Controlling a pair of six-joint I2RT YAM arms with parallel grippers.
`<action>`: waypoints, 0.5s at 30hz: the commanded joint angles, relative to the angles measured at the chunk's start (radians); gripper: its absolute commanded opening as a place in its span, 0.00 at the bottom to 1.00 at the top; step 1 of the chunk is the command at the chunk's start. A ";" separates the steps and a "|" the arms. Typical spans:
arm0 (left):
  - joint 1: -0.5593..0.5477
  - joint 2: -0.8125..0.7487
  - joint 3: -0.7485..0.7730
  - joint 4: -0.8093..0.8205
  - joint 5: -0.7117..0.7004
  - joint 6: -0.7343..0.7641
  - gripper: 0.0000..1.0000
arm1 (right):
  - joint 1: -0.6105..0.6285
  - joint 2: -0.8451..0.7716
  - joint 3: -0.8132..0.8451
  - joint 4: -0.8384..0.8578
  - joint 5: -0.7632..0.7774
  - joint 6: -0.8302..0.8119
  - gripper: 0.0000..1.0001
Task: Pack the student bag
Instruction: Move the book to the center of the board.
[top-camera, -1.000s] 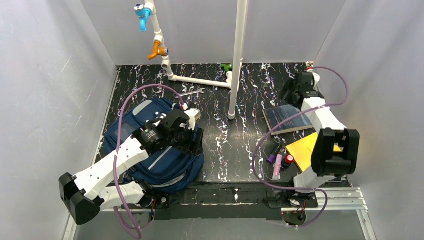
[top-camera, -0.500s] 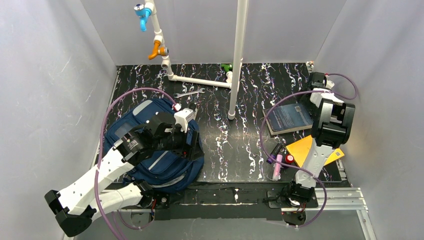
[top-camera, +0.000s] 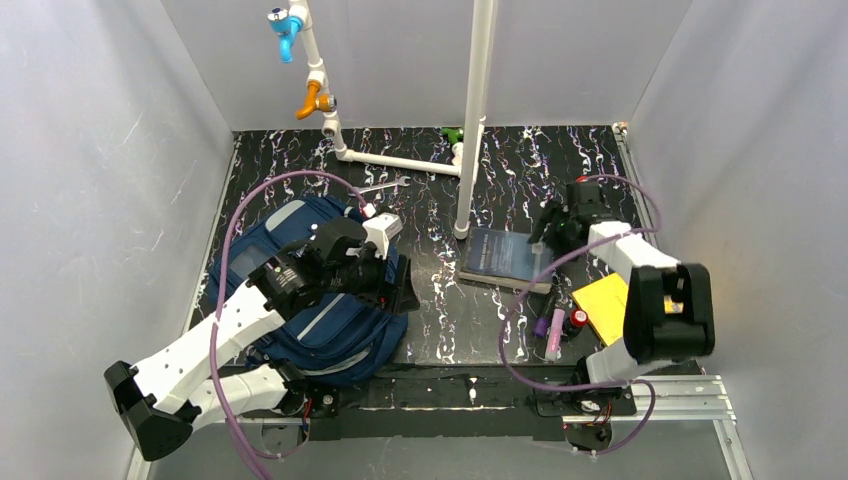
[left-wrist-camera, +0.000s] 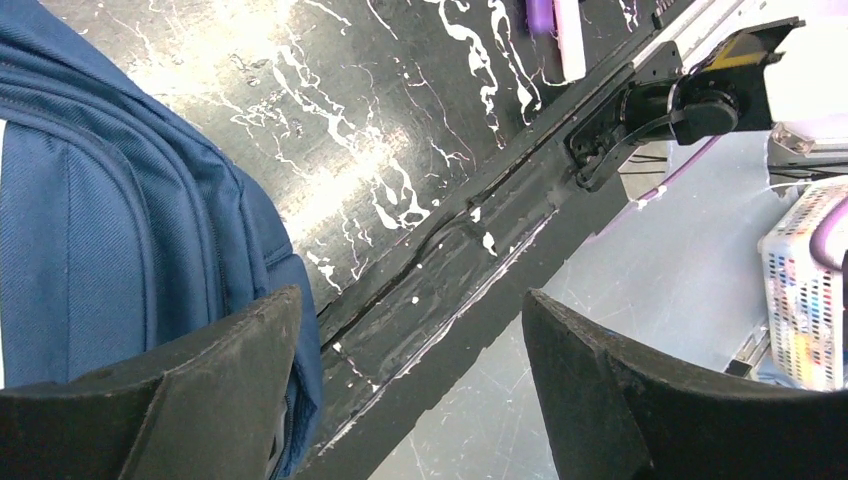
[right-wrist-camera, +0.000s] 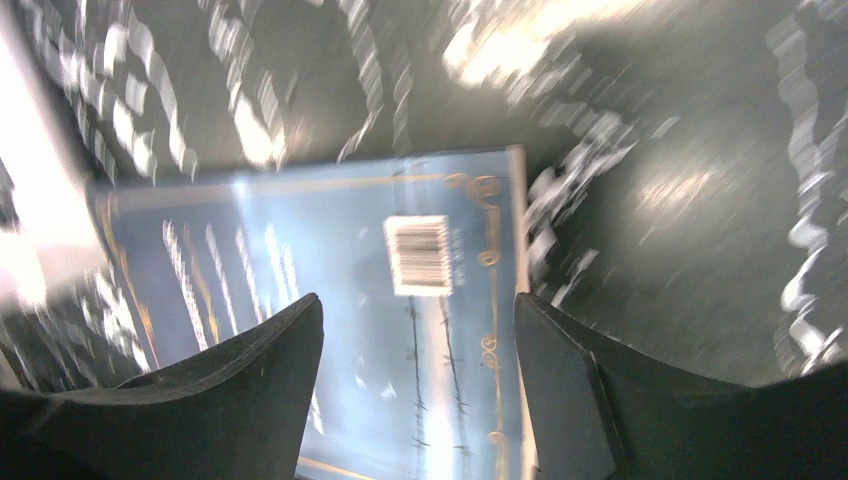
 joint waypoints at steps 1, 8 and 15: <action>-0.001 0.014 0.001 0.031 0.033 -0.015 0.80 | 0.145 -0.216 -0.100 -0.095 -0.129 -0.024 0.75; -0.003 0.050 -0.001 0.073 0.064 -0.078 0.80 | 0.149 -0.322 -0.081 -0.152 -0.106 -0.134 0.79; -0.078 0.082 -0.043 0.185 0.020 -0.206 0.88 | 0.143 -0.134 0.048 -0.063 -0.060 -0.164 0.90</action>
